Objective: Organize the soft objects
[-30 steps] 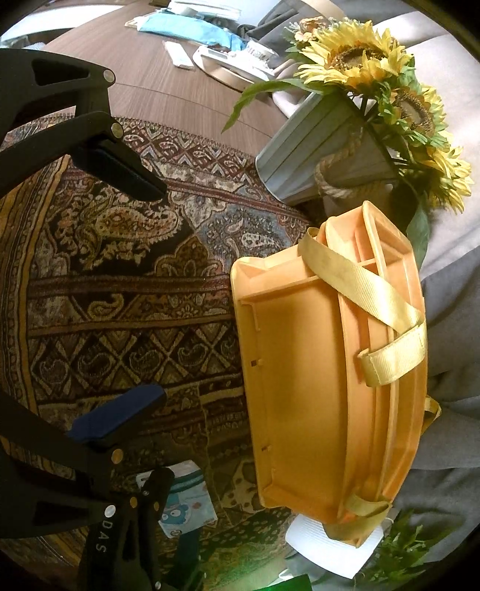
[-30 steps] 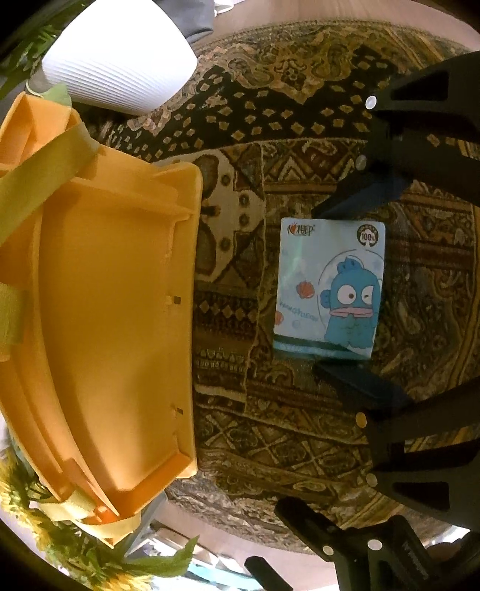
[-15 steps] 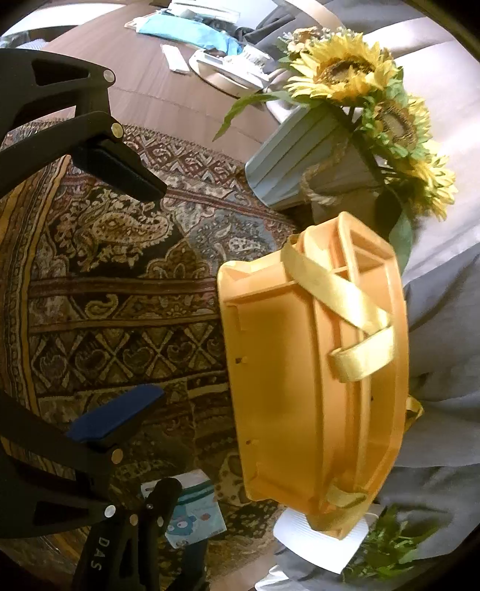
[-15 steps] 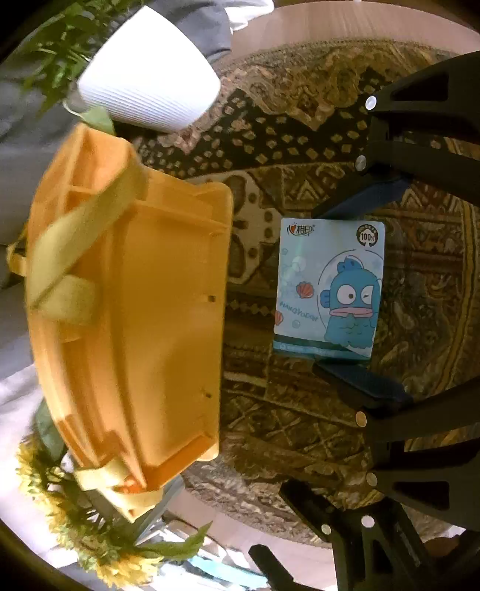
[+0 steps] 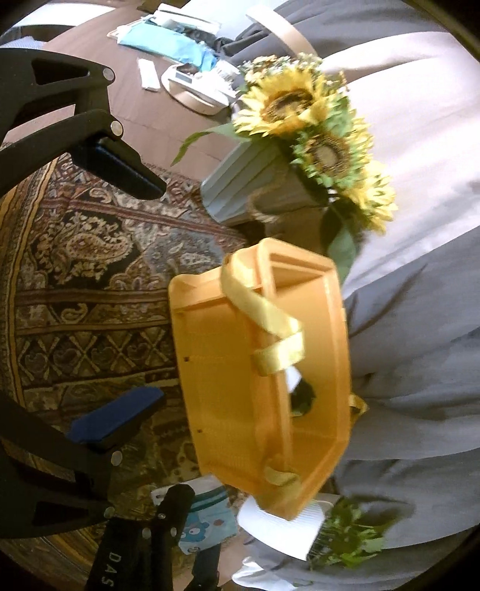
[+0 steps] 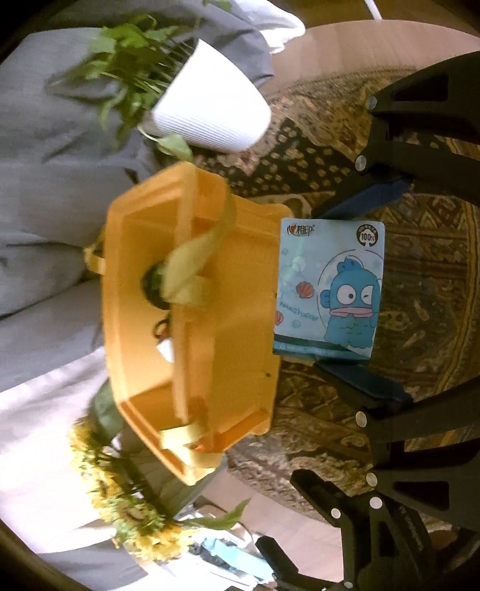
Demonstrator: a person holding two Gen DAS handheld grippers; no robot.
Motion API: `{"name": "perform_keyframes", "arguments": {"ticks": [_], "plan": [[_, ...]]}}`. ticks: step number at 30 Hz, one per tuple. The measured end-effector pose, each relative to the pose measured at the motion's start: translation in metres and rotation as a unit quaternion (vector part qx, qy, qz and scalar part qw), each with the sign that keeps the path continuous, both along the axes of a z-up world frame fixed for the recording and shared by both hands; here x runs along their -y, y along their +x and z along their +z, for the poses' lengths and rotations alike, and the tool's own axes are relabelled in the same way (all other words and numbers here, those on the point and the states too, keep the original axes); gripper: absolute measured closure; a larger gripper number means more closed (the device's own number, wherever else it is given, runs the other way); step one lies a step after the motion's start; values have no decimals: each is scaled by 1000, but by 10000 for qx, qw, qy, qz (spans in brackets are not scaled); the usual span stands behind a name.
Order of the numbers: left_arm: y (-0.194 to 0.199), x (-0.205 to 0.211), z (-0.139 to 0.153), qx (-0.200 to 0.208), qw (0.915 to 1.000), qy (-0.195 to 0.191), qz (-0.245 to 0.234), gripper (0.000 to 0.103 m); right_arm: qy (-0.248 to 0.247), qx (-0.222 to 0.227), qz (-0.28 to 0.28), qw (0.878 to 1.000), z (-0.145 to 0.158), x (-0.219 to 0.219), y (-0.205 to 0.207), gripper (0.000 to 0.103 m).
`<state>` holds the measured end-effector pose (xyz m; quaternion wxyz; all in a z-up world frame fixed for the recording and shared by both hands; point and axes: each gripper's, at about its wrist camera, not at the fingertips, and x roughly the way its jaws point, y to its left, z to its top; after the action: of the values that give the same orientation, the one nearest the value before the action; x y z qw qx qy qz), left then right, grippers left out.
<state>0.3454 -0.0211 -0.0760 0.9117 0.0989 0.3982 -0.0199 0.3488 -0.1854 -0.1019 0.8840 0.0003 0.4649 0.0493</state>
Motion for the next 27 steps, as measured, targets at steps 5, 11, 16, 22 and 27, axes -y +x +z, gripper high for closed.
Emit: {"name": "perform_keyframes", "arguments": {"ticks": [5,11,16,22,27], "plan": [[2,0,15,215,9997,-76,9,0,14,313,-28,9995,20,1,3,28],[9,-4,33,487,9987,-161,66,0,15,659,-41,9978,39,2,10,28],[16,-6,44,685,9974,-190,123,0,25,880,-30,9961,51,0,19,28],[27,-5,57,911,9954,-213,189,0,2,1102,-37,9939,61,1,36,28],[36,-3,64,1049,9939,-242,256,0,15,1169,-22,9931,64,3,55,28]]}}
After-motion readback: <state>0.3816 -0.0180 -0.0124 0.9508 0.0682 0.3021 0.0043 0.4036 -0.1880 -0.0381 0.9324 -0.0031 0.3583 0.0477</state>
